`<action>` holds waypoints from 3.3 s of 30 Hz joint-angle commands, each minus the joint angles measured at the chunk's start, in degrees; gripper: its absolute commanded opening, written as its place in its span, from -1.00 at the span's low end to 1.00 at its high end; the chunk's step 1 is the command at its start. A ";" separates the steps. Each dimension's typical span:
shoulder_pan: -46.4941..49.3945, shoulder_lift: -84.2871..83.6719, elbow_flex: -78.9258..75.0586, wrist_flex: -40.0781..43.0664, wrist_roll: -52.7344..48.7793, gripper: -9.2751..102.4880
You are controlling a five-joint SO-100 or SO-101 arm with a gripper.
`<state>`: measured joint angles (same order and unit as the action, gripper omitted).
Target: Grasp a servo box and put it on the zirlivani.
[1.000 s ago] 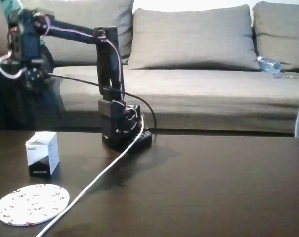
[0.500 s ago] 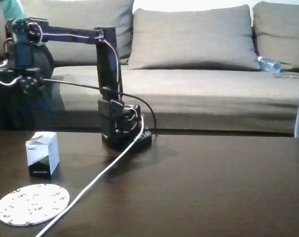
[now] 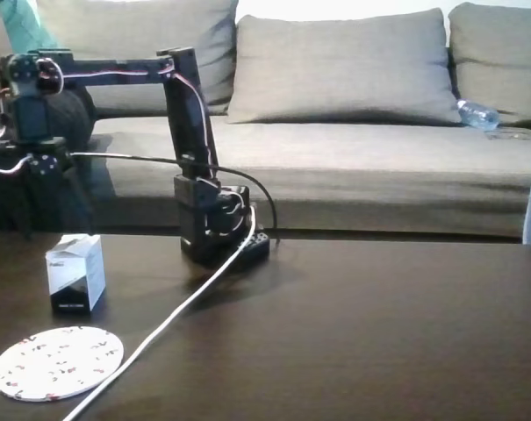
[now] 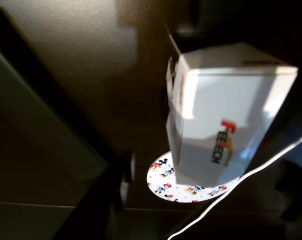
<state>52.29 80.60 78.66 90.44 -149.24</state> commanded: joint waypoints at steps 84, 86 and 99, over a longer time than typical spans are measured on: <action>-31.73 7.56 -0.53 -5.89 89.47 -0.72; -31.55 4.13 -4.66 -5.54 91.93 -0.72; -28.56 -15.64 -33.84 5.36 105.12 -0.73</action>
<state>22.15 66.62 50.98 93.87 -45.44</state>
